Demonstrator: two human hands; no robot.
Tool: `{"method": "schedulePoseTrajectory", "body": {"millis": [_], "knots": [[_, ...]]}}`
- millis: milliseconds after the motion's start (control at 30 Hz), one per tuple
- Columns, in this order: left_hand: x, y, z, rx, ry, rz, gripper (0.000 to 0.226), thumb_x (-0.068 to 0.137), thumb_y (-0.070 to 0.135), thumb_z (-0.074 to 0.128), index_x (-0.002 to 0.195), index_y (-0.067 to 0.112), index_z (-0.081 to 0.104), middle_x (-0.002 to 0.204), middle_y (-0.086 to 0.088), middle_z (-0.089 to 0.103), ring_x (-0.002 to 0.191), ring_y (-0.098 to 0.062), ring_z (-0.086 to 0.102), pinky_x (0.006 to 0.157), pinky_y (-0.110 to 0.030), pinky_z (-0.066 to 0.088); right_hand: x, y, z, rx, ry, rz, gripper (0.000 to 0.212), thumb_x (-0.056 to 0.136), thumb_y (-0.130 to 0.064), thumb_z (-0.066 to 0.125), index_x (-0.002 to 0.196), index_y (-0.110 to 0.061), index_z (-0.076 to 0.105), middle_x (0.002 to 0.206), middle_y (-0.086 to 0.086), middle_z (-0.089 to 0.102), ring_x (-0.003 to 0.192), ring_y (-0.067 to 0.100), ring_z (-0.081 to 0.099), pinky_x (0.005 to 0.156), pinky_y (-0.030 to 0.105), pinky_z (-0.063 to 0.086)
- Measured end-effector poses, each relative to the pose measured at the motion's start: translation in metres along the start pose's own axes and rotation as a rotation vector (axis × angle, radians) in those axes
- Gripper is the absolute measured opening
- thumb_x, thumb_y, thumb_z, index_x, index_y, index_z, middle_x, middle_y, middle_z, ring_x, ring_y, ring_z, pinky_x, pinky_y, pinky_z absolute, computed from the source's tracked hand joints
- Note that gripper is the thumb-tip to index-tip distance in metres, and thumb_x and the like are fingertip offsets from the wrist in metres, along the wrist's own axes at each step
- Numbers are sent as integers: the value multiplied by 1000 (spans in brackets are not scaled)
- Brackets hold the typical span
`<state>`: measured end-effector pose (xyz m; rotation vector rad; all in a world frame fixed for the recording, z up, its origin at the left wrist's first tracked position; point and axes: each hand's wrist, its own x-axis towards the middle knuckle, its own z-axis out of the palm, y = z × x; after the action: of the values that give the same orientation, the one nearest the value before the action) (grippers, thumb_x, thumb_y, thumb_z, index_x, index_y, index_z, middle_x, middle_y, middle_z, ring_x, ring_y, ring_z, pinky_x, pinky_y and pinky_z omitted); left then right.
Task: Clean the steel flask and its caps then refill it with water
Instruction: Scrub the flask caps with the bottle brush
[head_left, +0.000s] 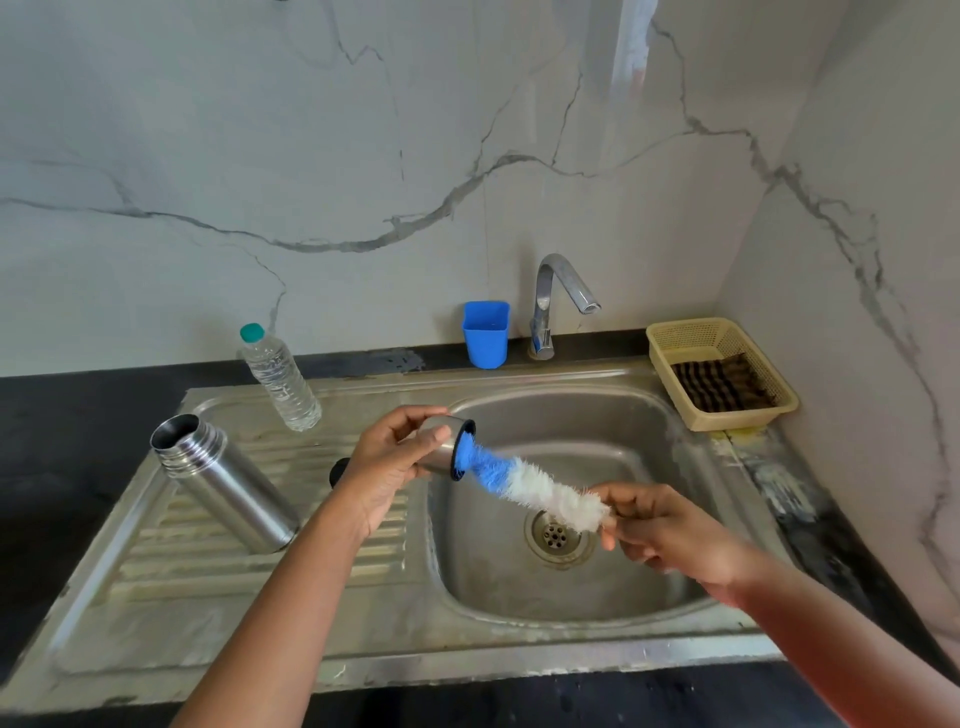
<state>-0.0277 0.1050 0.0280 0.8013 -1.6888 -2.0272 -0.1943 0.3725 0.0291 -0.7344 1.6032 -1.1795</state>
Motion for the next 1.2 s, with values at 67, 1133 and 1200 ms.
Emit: {"method": "schedulePoseTrajectory", "body": {"millis": [67,1133,1200], "knots": [[-1,2,-1,-3,-76,7,49,74,46,77,118,26,70,108,-2,73,97,-16,68,85,-32,56,1,3,2,129,-52,60,19,95,-7,58,112,-9,66,73,2,53,51,7,28,42,15,19],[-5,-15,-4,-43,57,-164,61,53,56,89,98,19,75,97,-19,64,89,-27,61,83,-42,53,-3,19,22,-1259,509,-658,66,71,9,66,117,-39,66,77,-13,62,61,13,61,45,27,44],[-7,-16,7,-53,123,-266,52,67,50,80,100,10,71,92,-14,71,81,-21,66,70,-32,56,-4,9,18,-1572,653,-857,52,76,6,62,115,-26,71,76,-4,62,56,20,53,44,30,38]]}}
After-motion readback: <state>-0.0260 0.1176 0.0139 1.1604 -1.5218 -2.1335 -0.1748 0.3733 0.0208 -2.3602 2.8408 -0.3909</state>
